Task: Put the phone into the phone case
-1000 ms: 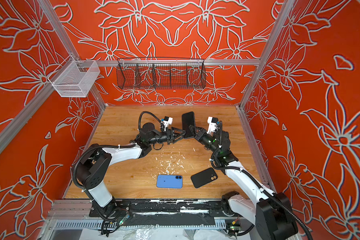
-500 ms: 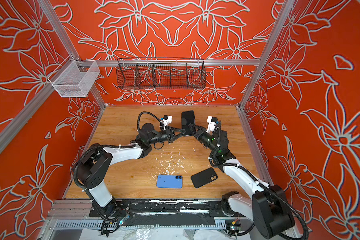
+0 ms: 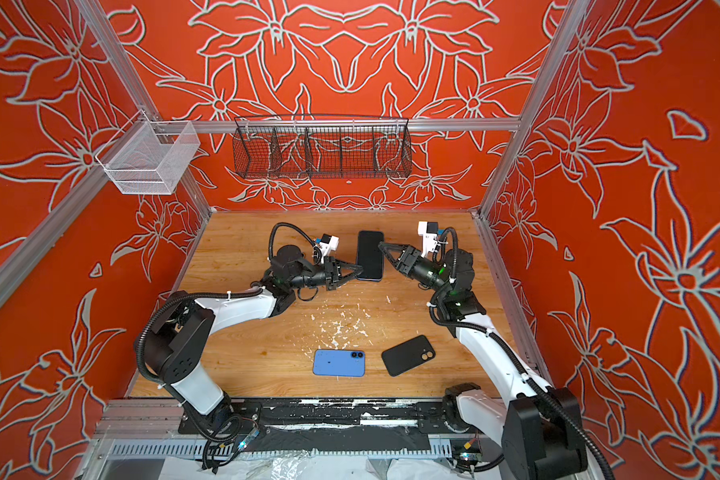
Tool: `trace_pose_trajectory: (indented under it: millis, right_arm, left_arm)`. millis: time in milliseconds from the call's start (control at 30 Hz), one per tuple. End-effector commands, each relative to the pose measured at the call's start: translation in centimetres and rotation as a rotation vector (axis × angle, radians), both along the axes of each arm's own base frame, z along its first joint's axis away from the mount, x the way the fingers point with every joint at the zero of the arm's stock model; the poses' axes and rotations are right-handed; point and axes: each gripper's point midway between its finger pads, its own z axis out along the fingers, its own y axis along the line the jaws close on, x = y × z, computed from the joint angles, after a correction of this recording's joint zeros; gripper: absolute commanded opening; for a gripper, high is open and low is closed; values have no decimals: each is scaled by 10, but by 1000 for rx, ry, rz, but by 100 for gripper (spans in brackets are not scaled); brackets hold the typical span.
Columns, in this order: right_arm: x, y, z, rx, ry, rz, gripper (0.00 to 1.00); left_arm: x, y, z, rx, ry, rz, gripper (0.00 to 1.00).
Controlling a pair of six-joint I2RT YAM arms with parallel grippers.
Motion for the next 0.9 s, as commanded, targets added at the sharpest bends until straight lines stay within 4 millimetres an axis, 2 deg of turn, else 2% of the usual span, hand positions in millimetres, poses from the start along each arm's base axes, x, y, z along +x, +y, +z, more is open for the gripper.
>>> trace_pose_trajectory:
  millis: [0,133,333,433,533,633,733,867]
  right_arm:
    - [-14,13,12,12,-30,133,47]
    - [-14,4,8,-35,-39,60,49]
    - [-12,-29,-16,-159,47,-135,59]
    - [-18,-26,-23,-160,61,-98,67]
    - [-23,-12,-26,-128,68,22,69]
    - [-26,1,-23,-75,61,125,67]
    - [-26,6,-20,-33,54,166,59]
    - [-24,8,-22,-16,54,175,41]
  left_arm:
    - [-13,0,37,-46,-128,-57,0]
    - [-15,1,42,-54,-138,-58,0]
    - [-21,4,53,-61,-165,-71,0]
    - [-24,3,60,-71,-185,-92,0]
    - [-28,1,69,-92,-201,-123,0]
    - [-29,0,76,-115,-211,-148,0]
    - [-30,-1,79,-130,-208,-158,0]
    - [-30,-1,78,-136,-200,-159,0]
